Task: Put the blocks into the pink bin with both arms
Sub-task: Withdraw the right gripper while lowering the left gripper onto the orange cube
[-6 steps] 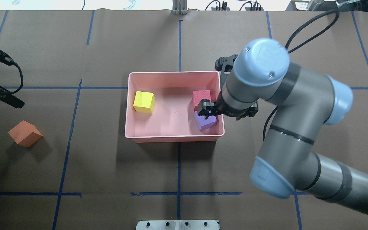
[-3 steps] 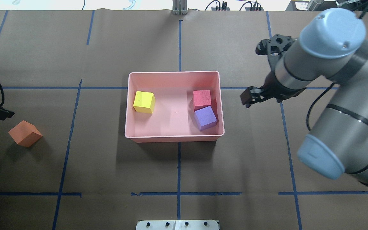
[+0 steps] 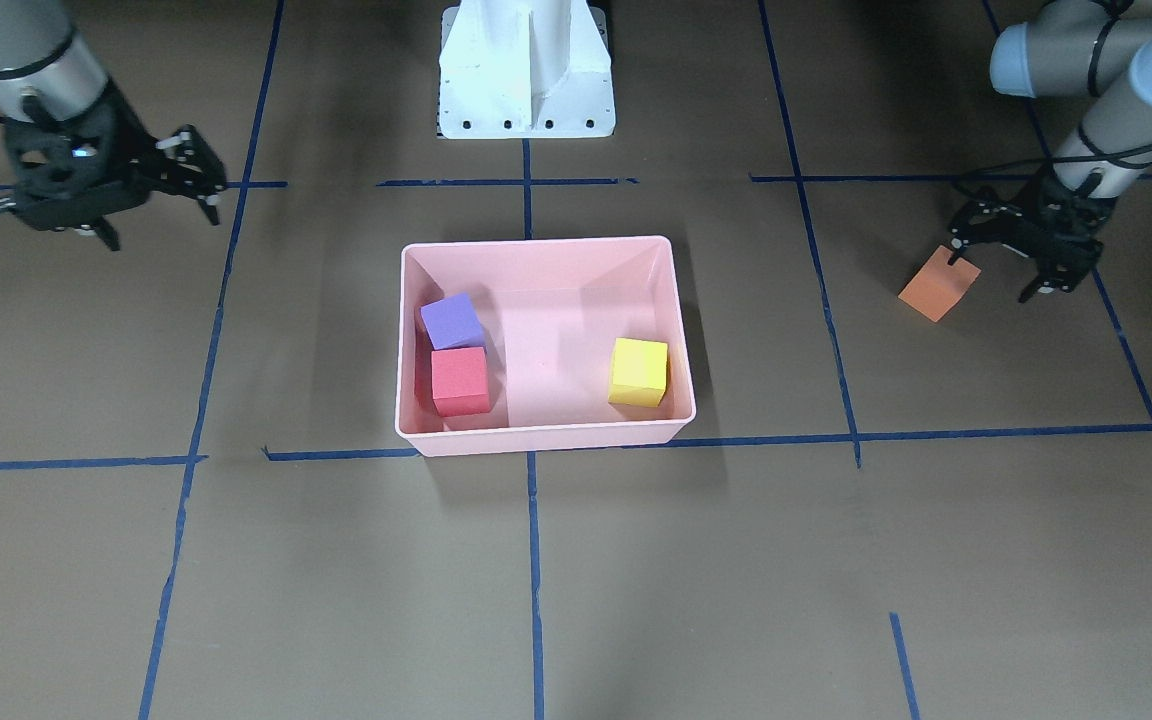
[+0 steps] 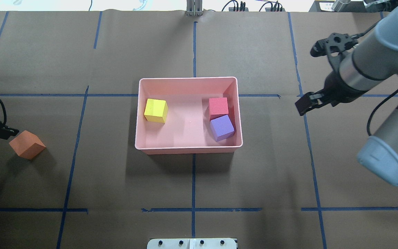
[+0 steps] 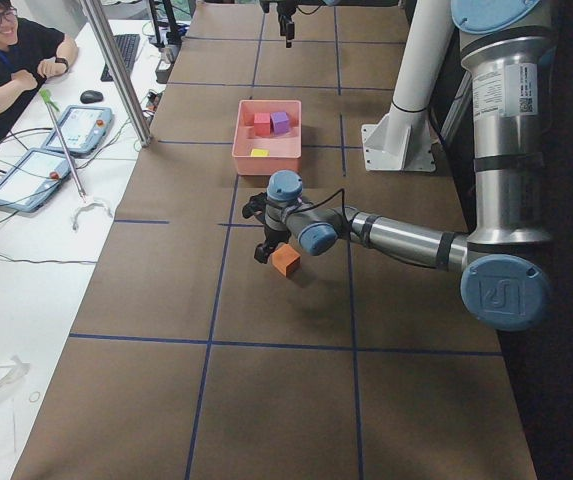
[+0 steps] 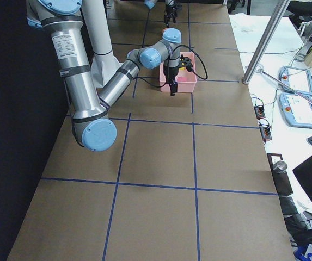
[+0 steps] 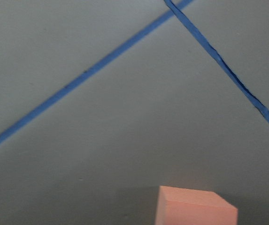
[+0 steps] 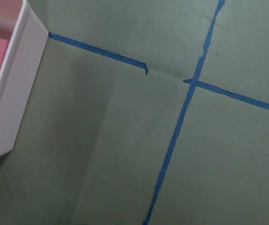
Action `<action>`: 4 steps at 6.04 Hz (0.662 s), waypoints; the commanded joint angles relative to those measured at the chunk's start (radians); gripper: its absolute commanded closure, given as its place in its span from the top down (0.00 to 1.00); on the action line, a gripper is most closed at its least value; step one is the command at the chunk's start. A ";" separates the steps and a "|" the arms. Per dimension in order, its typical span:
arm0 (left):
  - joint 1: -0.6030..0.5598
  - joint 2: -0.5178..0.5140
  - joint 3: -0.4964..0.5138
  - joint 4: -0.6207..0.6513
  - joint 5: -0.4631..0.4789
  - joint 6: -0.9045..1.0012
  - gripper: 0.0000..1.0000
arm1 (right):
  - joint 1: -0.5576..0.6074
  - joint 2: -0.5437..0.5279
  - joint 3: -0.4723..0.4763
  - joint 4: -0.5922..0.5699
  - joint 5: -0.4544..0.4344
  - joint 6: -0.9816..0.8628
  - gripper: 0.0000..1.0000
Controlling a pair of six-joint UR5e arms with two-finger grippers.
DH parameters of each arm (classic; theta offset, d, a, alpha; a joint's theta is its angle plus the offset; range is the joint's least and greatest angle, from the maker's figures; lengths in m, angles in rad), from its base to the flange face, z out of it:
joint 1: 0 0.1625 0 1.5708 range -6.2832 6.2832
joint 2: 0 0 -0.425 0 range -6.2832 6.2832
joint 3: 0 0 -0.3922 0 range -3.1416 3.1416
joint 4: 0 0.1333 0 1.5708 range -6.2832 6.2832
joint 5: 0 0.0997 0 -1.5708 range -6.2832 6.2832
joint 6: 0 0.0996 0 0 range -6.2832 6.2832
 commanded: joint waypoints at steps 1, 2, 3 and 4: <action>0.023 -0.001 0.018 -0.004 -0.006 -0.016 1.00 | 0.030 -0.033 0.004 0.000 0.018 -0.038 0.99; 0.041 -0.001 0.035 -0.004 -0.003 -0.015 1.00 | 0.032 -0.034 0.004 0.000 0.018 -0.038 0.99; 0.057 -0.004 0.044 -0.004 -0.006 -0.019 1.00 | 0.030 -0.036 0.004 0.000 0.016 -0.038 0.99; 0.057 -0.007 0.048 -0.002 -0.010 -0.022 1.00 | 0.030 -0.039 0.004 0.000 0.016 -0.038 0.99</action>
